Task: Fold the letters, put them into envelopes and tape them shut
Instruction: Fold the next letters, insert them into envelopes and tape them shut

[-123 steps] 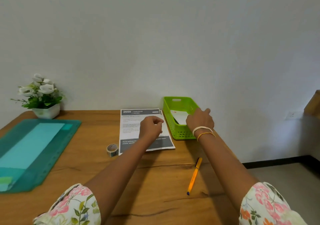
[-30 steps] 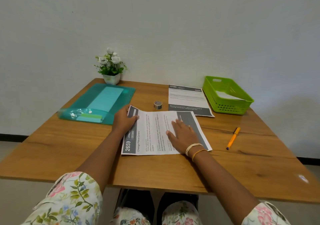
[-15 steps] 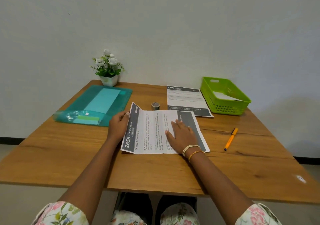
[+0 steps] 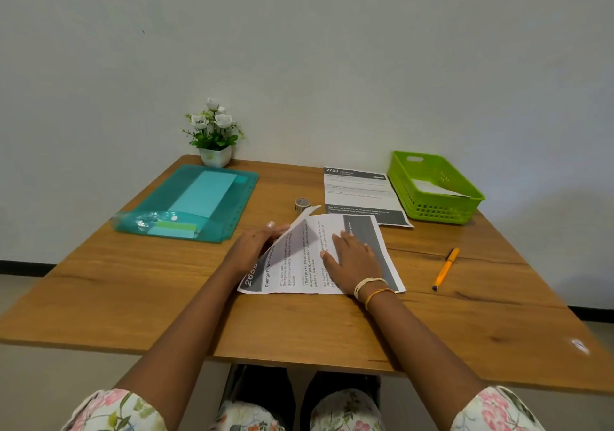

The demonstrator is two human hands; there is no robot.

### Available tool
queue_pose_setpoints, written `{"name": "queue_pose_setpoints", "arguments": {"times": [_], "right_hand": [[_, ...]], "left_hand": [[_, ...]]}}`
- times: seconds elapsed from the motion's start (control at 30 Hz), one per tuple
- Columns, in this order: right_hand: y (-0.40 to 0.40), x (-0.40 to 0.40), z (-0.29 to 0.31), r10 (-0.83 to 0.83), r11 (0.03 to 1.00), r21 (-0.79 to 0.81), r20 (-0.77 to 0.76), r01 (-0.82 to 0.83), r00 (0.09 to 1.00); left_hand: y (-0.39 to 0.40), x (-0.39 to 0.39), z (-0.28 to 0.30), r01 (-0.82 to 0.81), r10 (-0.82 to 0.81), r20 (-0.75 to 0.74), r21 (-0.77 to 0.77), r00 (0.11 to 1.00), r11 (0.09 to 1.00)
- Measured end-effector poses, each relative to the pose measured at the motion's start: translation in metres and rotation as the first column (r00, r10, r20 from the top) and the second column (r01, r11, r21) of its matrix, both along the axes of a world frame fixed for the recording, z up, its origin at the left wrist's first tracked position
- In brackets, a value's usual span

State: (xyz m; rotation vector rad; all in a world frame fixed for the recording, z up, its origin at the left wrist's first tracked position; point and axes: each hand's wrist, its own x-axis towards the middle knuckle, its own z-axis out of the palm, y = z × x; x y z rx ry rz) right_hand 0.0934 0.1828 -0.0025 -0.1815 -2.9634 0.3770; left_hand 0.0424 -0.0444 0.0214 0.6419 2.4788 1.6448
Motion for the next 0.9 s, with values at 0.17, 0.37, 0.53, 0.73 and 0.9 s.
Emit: {"name": "queue_pose_setpoints", "arguments": {"times": [0.17, 0.37, 0.53, 0.73, 0.9], "right_hand": [[0.001, 0.002, 0.000, 0.014, 1.000, 0.001, -0.006, -0.014, 1.000], [0.001, 0.000, -0.001, 0.003, 1.000, 0.008, -0.011, -0.002, 1.000], [0.000, 0.001, 0.001, 0.005, 0.999, -0.035, -0.016, -0.006, 1.000], [-0.020, 0.021, 0.014, 0.100, 0.971, -0.189, -0.240, -0.147, 0.966], [-0.040, 0.027, 0.018, 0.217, 0.940, -0.231, -0.169, -0.252, 0.962]], "left_hand": [[-0.002, -0.013, 0.012, 0.026, -0.015, 0.180, -0.062, 0.983, 0.998], [0.001, -0.022, 0.018, 0.005, 0.043, 0.295, -0.158, 0.954, 0.987], [0.021, -0.016, 0.003, -0.151, 0.175, 0.084, -0.236, 0.981, 0.960], [0.027, -0.012, -0.005, -0.240, 0.245, -0.016, -0.283, 0.969, 0.929], [0.031, -0.006, -0.006, -0.307, 0.309, 0.009, -0.096, 0.951, 0.947]]}}
